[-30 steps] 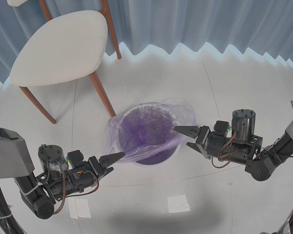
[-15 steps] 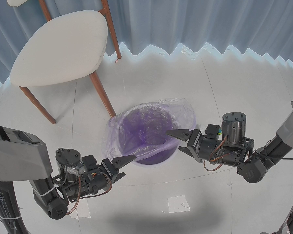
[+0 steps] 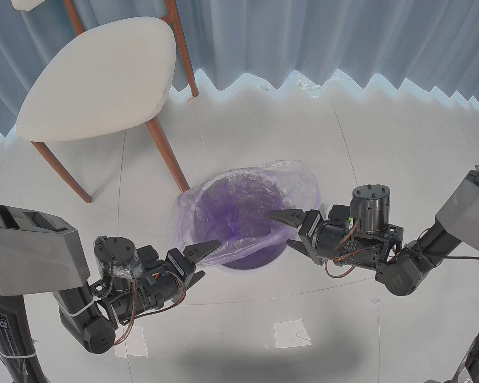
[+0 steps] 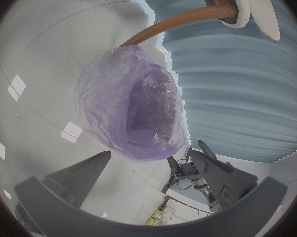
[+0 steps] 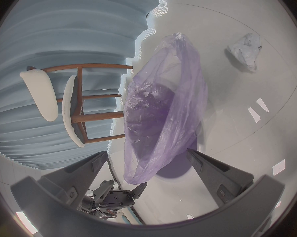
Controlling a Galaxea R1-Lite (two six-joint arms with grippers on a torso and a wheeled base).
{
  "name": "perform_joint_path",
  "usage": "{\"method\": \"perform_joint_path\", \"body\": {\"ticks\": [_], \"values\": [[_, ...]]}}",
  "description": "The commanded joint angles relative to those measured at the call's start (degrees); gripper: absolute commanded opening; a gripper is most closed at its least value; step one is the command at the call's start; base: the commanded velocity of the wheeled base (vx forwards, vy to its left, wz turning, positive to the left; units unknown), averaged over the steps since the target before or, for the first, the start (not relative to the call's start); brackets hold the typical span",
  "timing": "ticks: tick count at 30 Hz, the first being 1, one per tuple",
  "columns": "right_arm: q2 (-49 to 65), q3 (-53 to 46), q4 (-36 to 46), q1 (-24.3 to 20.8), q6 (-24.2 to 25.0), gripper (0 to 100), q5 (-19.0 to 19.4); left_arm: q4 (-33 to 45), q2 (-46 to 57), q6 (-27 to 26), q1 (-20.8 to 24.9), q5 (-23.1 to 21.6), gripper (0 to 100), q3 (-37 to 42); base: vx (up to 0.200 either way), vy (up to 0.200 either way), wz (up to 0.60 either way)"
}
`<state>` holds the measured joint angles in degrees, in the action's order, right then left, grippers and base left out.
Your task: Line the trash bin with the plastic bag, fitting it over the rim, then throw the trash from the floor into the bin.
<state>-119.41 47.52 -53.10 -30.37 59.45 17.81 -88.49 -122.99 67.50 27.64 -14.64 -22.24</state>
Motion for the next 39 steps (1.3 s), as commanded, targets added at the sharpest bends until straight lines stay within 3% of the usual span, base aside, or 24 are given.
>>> {"method": "perform_joint_path", "body": {"ticks": [1,5,6,8,9,21,30,39], "values": [[-0.9,0.7,0.0,0.3,0.1,100,0.0,0.0,-0.3,0.1,-0.6,0.1,100,-0.7,0.000,0.000,0.00],[-2.2,1.4,-0.1,0.8,0.2,100,-0.1,0.0,-0.6,0.4,-1.0,0.1,100,-0.8,0.000,0.000,0.00],[-2.5,1.6,-0.1,1.0,0.2,100,-0.1,0.0,-0.6,0.4,-0.9,0.1,0,-0.7,0.000,0.000,0.00],[-3.1,1.8,-0.2,1.1,0.3,100,-0.1,0.0,-0.7,0.4,-0.7,0.1,0,-0.6,0.000,0.000,0.00],[-3.5,2.0,-0.2,1.3,0.3,0,-0.3,0.0,-0.8,0.3,-0.7,0.1,0,-0.7,0.000,0.000,0.00],[-0.6,-0.1,0.8,1.5,-1.1,0,-2.3,0.1,-0.7,-0.4,-1.1,0.2,0,-0.3,0.000,0.000,0.00],[2.5,-5.9,1.8,0.5,-10.4,0,-2.4,0.1,-0.8,-0.7,-0.2,0.7,0,0.9,0.000,0.000,0.00],[2.9,-9.9,1.7,-2.6,-15.2,0,-4.4,0.1,-4.3,-3.7,-0.1,0.9,0,2.6,0.000,0.000,0.00]]}}
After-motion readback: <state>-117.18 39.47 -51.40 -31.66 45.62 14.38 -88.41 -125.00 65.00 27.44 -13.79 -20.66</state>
